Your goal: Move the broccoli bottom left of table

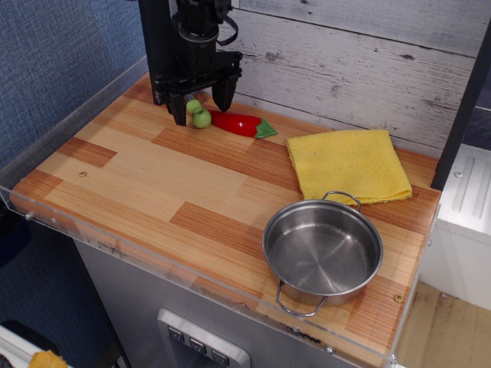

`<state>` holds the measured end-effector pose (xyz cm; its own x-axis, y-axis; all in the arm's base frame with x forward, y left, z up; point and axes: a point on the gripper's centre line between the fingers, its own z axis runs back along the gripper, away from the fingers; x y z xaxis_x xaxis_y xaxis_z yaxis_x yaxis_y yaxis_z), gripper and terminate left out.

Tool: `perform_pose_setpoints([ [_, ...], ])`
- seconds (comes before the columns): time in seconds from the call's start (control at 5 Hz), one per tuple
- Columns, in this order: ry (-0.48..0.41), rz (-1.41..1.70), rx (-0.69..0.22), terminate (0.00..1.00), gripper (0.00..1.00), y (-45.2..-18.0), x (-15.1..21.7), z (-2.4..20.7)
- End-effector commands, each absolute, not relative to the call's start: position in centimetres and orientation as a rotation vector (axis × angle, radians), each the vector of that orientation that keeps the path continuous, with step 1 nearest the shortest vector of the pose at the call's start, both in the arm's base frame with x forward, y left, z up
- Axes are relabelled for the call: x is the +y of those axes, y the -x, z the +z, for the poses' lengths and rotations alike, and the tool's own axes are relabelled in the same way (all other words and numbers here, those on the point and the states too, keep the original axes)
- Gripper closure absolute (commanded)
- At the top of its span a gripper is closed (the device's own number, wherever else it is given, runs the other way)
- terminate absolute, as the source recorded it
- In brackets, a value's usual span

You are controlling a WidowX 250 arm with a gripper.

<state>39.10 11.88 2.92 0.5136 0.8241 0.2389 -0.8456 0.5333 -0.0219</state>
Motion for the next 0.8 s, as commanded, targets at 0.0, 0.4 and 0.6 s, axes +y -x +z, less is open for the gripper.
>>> perform_pose_setpoints([
  [0.0, -0.114, 1.026, -0.256, 0.00, 0.00, -38.70, 13.18, 4.01],
  [0.4, -0.121, 1.031, -0.241, 0.00, 0.00, -38.69, 13.76, 3.45],
  [0.6, -0.124, 1.029, -0.245, 0.00, 1.00, -38.54, 13.93, 3.22],
])
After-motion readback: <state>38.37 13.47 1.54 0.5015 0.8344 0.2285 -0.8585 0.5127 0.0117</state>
